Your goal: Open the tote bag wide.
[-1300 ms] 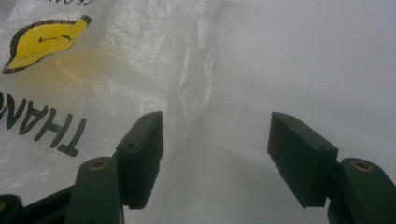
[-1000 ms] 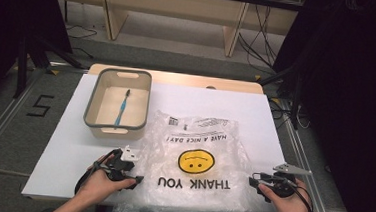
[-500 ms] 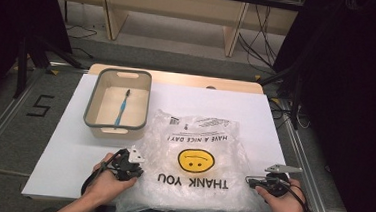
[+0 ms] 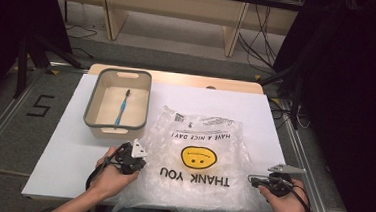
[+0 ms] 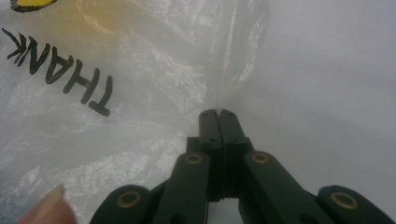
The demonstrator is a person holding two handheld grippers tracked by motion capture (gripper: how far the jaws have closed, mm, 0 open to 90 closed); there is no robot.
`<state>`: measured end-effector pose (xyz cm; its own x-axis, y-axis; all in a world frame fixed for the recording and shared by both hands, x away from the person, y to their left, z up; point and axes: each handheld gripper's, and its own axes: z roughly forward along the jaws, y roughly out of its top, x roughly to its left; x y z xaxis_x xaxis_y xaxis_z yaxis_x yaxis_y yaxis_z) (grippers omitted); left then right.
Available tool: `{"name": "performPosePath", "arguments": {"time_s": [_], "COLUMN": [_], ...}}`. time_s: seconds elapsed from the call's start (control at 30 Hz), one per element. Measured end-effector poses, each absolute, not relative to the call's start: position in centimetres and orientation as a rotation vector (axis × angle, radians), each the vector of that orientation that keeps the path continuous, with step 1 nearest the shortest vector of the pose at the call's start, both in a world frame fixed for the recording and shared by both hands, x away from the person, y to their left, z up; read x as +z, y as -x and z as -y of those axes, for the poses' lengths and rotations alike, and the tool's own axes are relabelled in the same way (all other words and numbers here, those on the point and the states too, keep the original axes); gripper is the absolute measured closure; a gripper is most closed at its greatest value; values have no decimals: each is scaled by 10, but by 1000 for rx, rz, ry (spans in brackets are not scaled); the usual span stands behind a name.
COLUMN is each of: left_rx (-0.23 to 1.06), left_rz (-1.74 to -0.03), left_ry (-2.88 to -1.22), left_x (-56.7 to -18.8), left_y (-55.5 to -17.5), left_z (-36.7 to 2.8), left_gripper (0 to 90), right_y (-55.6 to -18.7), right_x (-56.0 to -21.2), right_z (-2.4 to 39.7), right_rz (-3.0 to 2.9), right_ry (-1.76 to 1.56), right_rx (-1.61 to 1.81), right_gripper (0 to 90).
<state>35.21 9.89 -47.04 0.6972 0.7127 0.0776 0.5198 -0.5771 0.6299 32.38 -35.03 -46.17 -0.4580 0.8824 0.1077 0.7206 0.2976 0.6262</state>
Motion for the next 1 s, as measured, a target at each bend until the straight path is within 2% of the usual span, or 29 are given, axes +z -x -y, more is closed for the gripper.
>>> {"name": "performPosePath", "arguments": {"time_s": [1.0], "left_rx": [604], "left_rz": [-959], "left_ry": [-2225], "left_x": [-452], "left_y": [-414], "left_z": [-60], "left_gripper": [896], "right_y": [-324], "right_x": [-456], "right_z": [366], "right_rz": [-2094], "right_ry": [-1576], "right_rx": [943], "right_gripper": [900]}}
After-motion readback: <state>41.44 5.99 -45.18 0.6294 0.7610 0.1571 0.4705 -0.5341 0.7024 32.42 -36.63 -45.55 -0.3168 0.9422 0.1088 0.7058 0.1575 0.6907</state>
